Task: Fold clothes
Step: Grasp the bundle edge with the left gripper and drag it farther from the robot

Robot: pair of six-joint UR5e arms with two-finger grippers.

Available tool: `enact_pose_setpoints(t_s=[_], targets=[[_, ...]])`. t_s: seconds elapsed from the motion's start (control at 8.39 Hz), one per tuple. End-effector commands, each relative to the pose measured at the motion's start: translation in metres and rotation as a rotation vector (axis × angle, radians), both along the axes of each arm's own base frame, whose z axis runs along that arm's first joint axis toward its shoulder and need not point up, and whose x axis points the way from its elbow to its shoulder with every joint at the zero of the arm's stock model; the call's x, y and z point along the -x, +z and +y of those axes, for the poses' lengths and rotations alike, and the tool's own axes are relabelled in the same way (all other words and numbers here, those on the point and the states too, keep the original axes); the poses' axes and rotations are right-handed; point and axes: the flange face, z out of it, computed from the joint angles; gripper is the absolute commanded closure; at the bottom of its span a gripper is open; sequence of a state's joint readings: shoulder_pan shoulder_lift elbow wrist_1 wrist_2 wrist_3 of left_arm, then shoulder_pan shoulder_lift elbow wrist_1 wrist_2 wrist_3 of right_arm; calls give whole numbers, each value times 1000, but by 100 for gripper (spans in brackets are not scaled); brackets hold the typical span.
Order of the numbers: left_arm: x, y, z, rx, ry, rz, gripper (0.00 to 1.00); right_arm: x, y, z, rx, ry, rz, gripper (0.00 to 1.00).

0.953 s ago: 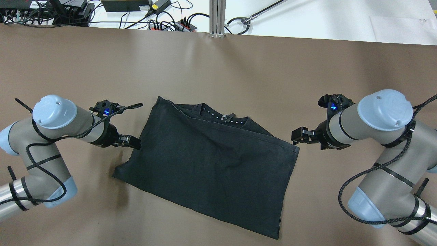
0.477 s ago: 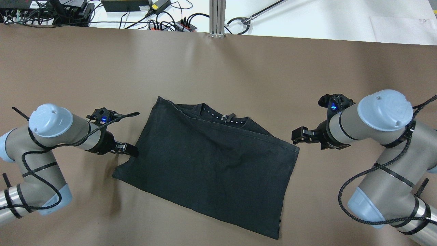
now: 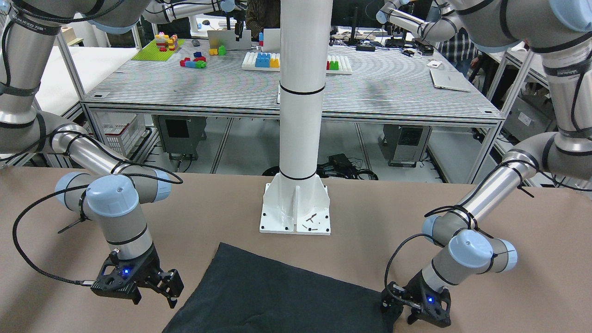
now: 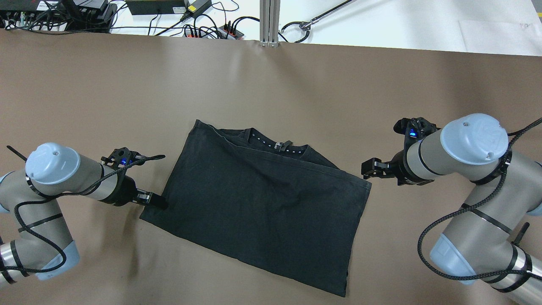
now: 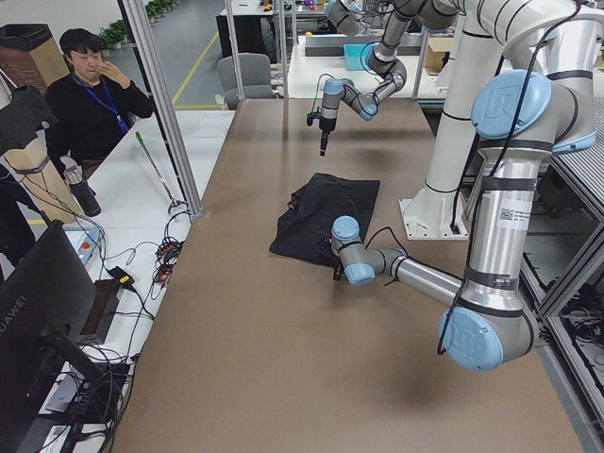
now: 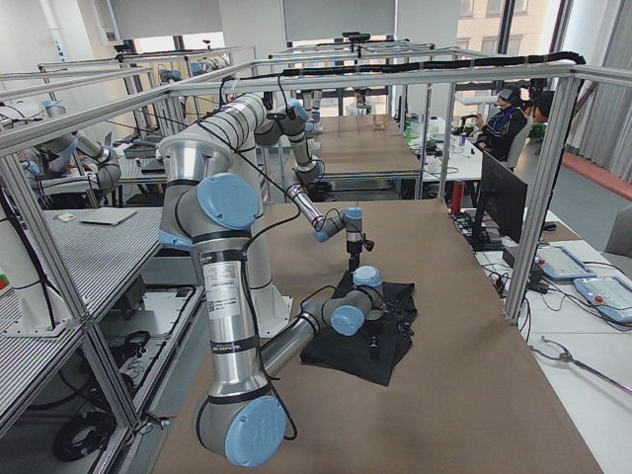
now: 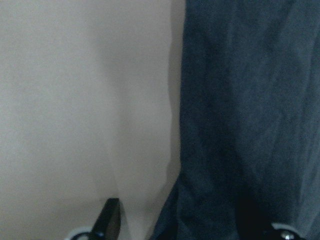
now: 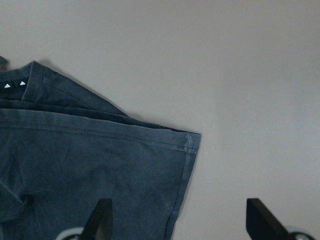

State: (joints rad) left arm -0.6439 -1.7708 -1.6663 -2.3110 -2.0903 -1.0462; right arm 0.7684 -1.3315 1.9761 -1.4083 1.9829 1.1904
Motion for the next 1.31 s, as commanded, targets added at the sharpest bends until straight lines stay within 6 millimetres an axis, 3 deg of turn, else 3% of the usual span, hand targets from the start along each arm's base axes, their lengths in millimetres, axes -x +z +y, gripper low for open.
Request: enact_pose_setpoints(t_s=[0.0, 0.12, 0.24, 0.48, 0.72, 0.83, 1.07, 1.19], targets=[[-9, 6, 16, -7, 29, 5, 83, 3, 1, 0, 0, -3, 3, 6], [-7, 8, 17, -8, 29, 6, 95, 3, 1, 0, 0, -2, 4, 6], [-3, 6, 20, -13, 28, 10, 100, 3, 1, 0, 1, -3, 4, 6], [18, -6, 29, -16, 37, 33, 100, 3, 0, 0, -1, -3, 1, 6], [35, -6, 12, 3, 3, 20, 100, 3, 1, 0, 0, -3, 2, 6], [39, -18, -13, 16, -36, -7, 100, 3, 1, 0, 2, -4, 3, 6], [45, -66, -95, -30, -96, -75, 100, 4, 2, 0, 3, -4, 4, 6], [38, -89, -143, -25, -134, -90, 100, 7, 1, 2, 3, -9, 3, 6]])
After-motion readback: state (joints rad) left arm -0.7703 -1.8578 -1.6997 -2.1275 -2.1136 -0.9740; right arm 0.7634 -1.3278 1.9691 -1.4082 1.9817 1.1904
